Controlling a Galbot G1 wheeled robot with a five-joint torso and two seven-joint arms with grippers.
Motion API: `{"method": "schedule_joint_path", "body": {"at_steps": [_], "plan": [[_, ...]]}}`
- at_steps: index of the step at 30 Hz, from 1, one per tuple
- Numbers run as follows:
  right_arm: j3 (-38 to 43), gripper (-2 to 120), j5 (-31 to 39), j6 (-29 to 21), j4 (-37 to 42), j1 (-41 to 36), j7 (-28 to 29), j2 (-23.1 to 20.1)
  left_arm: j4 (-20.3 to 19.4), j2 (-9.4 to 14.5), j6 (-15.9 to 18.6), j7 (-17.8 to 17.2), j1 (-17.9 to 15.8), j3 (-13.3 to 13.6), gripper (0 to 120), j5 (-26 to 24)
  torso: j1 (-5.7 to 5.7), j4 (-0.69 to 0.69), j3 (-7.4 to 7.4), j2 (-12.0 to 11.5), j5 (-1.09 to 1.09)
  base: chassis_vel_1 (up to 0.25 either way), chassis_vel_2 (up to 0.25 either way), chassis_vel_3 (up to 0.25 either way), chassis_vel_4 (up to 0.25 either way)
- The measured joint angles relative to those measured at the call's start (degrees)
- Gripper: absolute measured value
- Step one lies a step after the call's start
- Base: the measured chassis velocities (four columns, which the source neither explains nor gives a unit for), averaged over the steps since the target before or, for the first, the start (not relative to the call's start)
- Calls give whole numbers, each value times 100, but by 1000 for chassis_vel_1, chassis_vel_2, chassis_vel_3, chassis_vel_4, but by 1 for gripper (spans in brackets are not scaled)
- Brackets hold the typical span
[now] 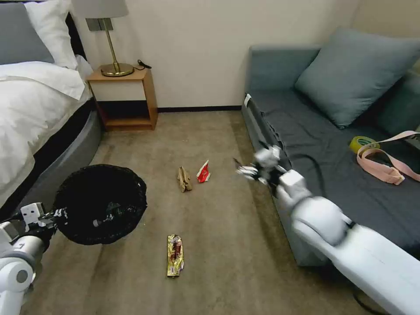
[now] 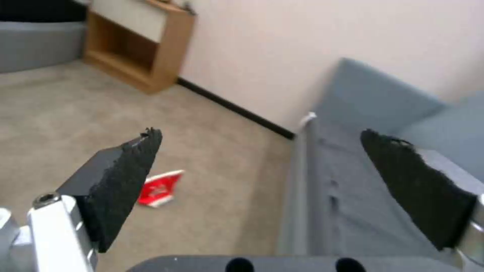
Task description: Pick up the trash bin, then pick up the garbage on the floor and place it into the trash bin.
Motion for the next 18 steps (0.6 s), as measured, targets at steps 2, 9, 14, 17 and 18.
{"method": "schedule_joint_path", "body": {"at_steps": [2,9,14,17,18], "plan": [[552,100,-41,-15,196,-505,36,45,-20,-31,0,-7,-24,16,1,23,0,1,0,0,1,0,0,0,0],[1902,100,56,-254,780,-2118,276,616,-109,-148,3,-41,-16,54,1,75,0,-1,0,0,0,0,0,0,0],[2457,100,-3,-209,1220,-3027,58,1122,-114,-172,4,-42,-26,-15,1,102,0,1,0,0,-1,0,0,0,0],[2618,100,-271,-88,1439,-3416,-218,1432,-71,-171,8,-44,-61,-70,1,103,0,0,0,0,-2,0,0,0,0],[2656,100,-353,-32,1485,-3519,-314,1506,-50,-167,10,-49,-79,-76,1,111,0,2,0,0,-2,0,0,0,0]]}}
